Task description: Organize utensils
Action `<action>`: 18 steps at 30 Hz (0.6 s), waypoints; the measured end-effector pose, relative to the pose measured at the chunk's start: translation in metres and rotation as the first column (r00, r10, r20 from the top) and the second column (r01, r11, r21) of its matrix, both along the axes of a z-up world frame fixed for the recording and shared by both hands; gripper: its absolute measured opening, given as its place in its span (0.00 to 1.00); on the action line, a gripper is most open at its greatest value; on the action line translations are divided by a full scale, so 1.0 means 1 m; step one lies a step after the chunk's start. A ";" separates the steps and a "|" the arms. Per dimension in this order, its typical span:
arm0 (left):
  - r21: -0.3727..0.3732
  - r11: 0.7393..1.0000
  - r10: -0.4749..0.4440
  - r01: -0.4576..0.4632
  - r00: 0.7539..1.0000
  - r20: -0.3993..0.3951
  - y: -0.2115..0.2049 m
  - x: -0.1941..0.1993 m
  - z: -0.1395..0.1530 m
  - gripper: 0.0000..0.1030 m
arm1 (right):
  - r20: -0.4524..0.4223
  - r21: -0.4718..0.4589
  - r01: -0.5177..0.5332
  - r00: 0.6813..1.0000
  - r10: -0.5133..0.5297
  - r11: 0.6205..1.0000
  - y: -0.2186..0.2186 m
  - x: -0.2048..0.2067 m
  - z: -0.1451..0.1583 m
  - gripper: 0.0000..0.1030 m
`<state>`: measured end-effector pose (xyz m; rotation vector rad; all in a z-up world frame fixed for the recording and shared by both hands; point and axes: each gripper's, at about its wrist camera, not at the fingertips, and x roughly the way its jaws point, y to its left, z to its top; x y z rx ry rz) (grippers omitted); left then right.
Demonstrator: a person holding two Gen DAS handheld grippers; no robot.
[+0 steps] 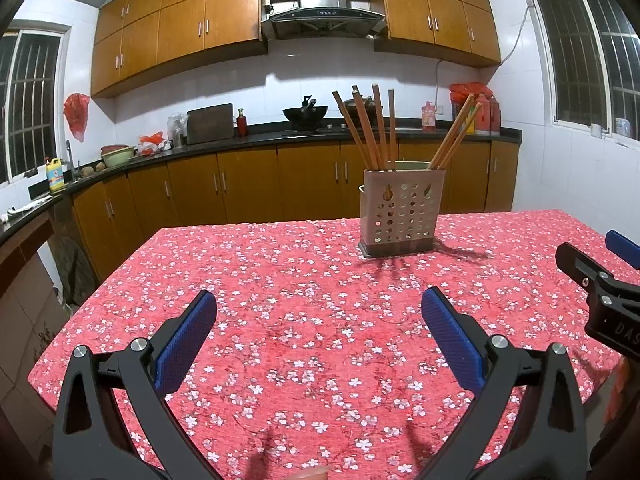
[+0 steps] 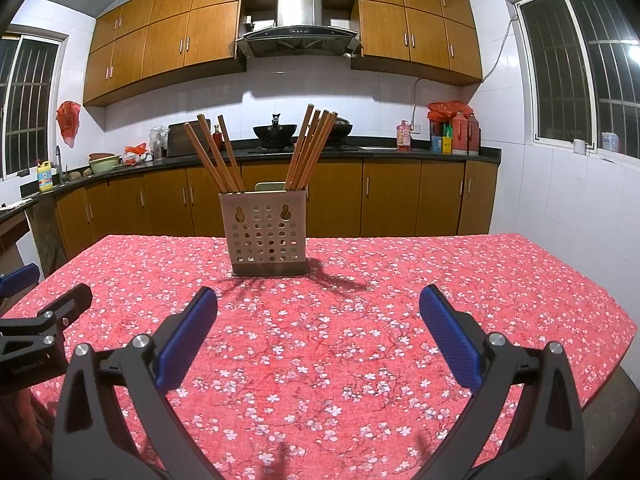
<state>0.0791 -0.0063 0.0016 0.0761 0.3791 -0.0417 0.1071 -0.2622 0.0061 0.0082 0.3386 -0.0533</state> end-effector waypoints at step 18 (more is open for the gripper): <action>-0.003 1.000 -0.006 0.006 1.000 -0.006 -0.001 0.000 -0.001 0.98 | -0.005 0.003 -0.001 1.000 0.001 1.000 0.003 0.000 -0.001 0.96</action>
